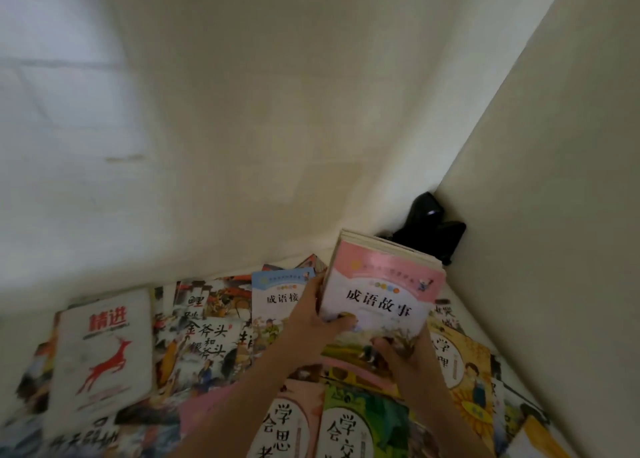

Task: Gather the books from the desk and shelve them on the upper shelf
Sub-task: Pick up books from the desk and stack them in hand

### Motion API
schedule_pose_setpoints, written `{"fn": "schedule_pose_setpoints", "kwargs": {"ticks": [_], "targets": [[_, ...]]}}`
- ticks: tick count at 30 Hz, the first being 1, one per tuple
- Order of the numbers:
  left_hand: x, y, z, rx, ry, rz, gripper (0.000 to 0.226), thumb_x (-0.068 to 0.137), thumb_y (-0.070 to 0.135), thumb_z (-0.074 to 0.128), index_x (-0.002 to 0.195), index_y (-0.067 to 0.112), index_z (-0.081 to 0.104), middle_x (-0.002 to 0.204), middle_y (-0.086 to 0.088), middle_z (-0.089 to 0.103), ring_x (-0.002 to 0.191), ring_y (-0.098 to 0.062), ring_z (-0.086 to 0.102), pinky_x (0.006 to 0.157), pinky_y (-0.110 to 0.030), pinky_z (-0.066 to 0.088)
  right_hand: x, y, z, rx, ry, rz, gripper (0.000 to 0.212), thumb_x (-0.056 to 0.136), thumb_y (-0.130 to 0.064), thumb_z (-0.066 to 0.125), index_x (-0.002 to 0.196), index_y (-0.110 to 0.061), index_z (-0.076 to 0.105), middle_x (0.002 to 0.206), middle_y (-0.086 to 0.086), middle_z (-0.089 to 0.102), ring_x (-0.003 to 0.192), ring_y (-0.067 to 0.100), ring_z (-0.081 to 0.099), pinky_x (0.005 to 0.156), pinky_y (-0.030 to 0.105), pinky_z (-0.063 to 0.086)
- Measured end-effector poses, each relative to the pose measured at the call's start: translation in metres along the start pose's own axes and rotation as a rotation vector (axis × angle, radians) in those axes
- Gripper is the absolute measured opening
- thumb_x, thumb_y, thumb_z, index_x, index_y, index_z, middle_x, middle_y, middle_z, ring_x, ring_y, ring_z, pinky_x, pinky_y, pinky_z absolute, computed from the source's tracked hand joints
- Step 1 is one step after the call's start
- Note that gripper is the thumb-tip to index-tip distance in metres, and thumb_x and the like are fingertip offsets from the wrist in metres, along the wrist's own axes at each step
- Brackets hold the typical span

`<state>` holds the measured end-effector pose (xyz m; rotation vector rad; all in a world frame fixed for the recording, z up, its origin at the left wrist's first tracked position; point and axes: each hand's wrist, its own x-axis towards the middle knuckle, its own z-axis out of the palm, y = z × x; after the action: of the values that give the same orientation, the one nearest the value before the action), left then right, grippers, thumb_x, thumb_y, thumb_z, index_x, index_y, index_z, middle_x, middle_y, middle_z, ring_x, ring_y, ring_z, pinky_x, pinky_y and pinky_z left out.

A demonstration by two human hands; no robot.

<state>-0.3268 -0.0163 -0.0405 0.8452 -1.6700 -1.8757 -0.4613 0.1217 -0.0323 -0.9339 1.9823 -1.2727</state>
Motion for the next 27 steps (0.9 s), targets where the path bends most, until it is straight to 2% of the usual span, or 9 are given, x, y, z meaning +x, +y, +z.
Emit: {"fn": "schedule_pose_setpoints", "kwargs": {"ticks": [3,5,7,9,14,16,18,22,27], "targets": [[-0.034,0.054,-0.042,0.000,0.152,0.121,0.063,0.082,0.019,0.074,0.133,0.029,0.038,0.121,0.004,0.061,0.101,-0.011,0.066,0.083,-0.036,0.058,-0.001,-0.061,0.027,-0.011,-0.036,-0.094,0.055,0.084,-0.021,0.067,0.130,-0.010,0.038,0.089,-0.007,0.059,0.066,-0.013,0.059,0.059,0.010,0.050],[-0.066,0.090,-0.075,0.052,0.278,0.218,0.064,0.079,0.030,0.074,0.133,0.030,0.041,0.116,0.011,0.063,0.099,-0.007,0.067,0.082,-0.035,0.059,-0.005,-0.103,0.053,-0.009,-0.103,-0.192,0.062,0.081,-0.036,0.064,0.134,-0.023,0.036,0.106,-0.011,0.058,0.087,-0.010,0.059,0.071,0.012,0.051],[-0.108,0.124,-0.110,0.098,0.421,0.308,0.068,0.075,0.036,0.076,0.134,0.030,0.043,0.113,0.012,0.066,0.097,-0.006,0.067,0.080,-0.034,0.059,-0.017,-0.149,0.084,-0.003,-0.179,-0.300,0.066,0.083,-0.036,0.065,0.140,-0.027,0.032,0.123,-0.011,0.056,0.109,0.007,0.057,0.076,0.009,0.048],[-0.155,0.149,-0.145,0.107,0.558,0.389,0.067,0.074,0.033,0.078,0.133,0.030,0.046,0.111,0.009,0.068,0.095,-0.007,0.069,0.078,-0.033,0.059,-0.034,-0.194,0.115,0.024,-0.274,-0.427,0.062,0.085,-0.030,0.068,0.138,-0.028,0.036,0.124,-0.011,0.057,0.113,0.011,0.057,0.077,0.008,0.049],[-0.293,0.201,-0.202,0.174,0.899,0.579,0.062,0.072,0.020,0.082,0.127,0.028,0.055,0.108,0.001,0.071,0.096,-0.016,0.069,0.071,-0.030,0.059,-0.101,-0.287,0.184,0.081,-0.590,-0.629,0.066,0.074,-0.047,0.077,0.132,-0.035,0.046,0.112,-0.010,0.069,0.097,0.013,0.069,0.080,0.039,0.059],[-0.344,0.224,-0.213,0.250,1.010,0.646,0.061,0.070,0.017,0.083,0.125,0.026,0.056,0.108,0.003,0.072,0.097,-0.016,0.069,0.073,-0.031,0.059,-0.129,-0.319,0.206,0.133,-0.662,-0.725,0.063,0.071,-0.048,0.078,0.127,-0.040,0.048,0.112,-0.016,0.068,0.098,0.006,0.068,0.077,0.032,0.059],[-0.385,0.252,-0.218,0.303,1.102,0.715,0.064,0.070,0.015,0.085,0.127,0.020,0.055,0.107,0.002,0.072,0.097,-0.016,0.070,0.076,-0.034,0.059,-0.156,-0.354,0.217,0.185,-0.719,-0.826,0.057,0.078,-0.033,0.076,0.128,-0.036,0.048,0.111,-0.018,0.069,0.097,0.001,0.068,0.074,0.023,0.058],[-0.428,0.327,-0.222,0.403,1.175,0.905,0.067,0.069,0.022,0.082,0.128,0.014,0.052,0.107,-0.004,0.072,0.098,-0.021,0.070,0.076,-0.035,0.059,-0.190,-0.437,0.206,0.228,-0.730,-1.034,0.050,0.084,-0.024,0.072,0.128,-0.030,0.049,0.107,-0.021,0.069,0.094,-0.008,0.065,0.072,0.009,0.051],[-0.424,0.437,-0.229,0.402,1.066,1.055,0.055,0.077,0.009,0.074,0.127,0.011,0.051,0.112,-0.008,0.070,0.100,-0.026,0.069,0.080,-0.035,0.057,-0.193,-0.549,0.167,0.245,-0.552,-1.238,0.053,0.083,-0.032,0.072,0.129,-0.029,0.047,0.108,-0.020,0.067,0.094,-0.009,0.063,0.072,0.007,0.047]]}}
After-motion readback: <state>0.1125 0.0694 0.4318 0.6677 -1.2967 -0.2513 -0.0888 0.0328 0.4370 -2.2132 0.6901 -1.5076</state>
